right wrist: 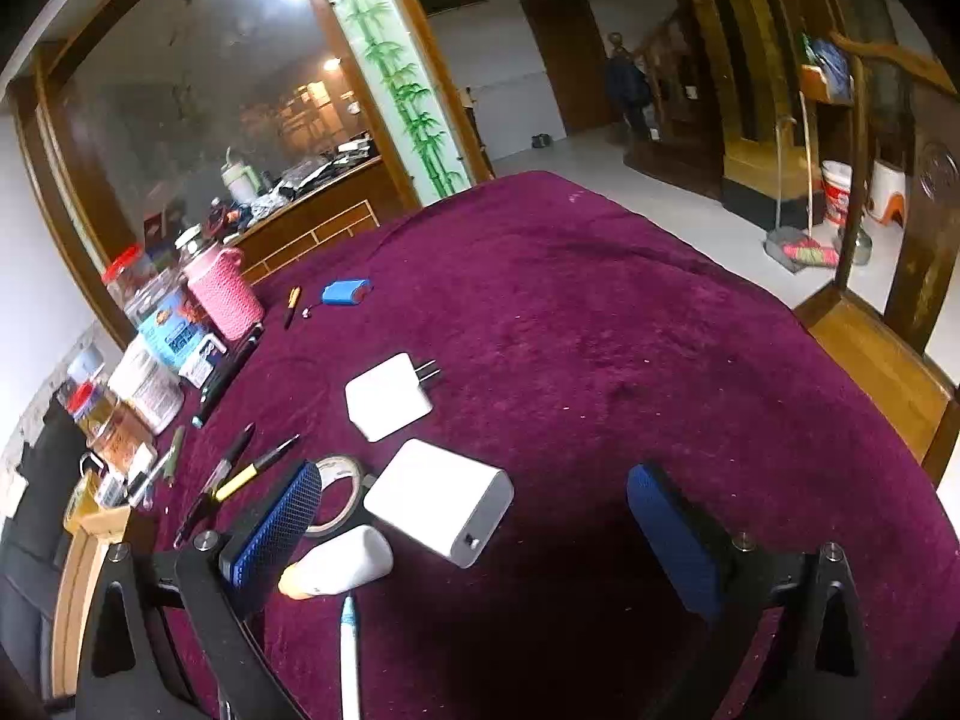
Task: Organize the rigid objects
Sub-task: 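Move both tools back toward the red-capped black markers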
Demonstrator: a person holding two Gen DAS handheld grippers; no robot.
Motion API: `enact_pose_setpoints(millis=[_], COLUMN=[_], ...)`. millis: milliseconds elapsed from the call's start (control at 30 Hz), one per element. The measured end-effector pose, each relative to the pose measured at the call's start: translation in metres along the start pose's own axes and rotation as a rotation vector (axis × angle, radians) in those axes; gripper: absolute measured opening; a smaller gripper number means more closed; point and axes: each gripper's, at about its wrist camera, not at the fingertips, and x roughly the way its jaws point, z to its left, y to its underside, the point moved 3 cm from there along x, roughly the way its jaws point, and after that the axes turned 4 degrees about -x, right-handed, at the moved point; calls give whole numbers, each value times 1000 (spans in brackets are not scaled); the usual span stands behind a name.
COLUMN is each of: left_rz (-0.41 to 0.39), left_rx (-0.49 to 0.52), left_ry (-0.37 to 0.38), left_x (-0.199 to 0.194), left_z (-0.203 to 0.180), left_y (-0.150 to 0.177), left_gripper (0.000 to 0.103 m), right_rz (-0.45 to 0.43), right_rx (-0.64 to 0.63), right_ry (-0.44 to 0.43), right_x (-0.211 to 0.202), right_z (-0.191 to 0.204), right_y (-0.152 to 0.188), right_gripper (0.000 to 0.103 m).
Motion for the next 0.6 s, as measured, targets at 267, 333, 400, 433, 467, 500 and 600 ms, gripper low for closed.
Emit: enact_pose_setpoints(millis=[267,333,400,433,467,500,600], left_rz=[35,51,64,66,64,59,51], left_rx=[50,81,144,178,196,210,204], left_ry=[-66,-84,-135,-167,-179,-196,-199], left_x=[51,65,83,91,95,99,102], left_z=[-20,-26,-33,-36,-37,-37,-29], left_y=[-35,-43,-47,-48,-48,-48,-48], left_gripper=[77,77,77,77,77,77,77], right_rz=[77,87,91,91,91,90,99], right_rx=[63,63,59,55,51,45,34], right_ry=[-36,-34,-37,-37,-35,-33,-45], right_x=[15,18,19,19,19,19,20], right_z=[-7,-6,-5,-4,-3,-2,2], right_y=[6,7,7,8,8,8,9], right_gripper=[102,102,102,102,102,102,102])
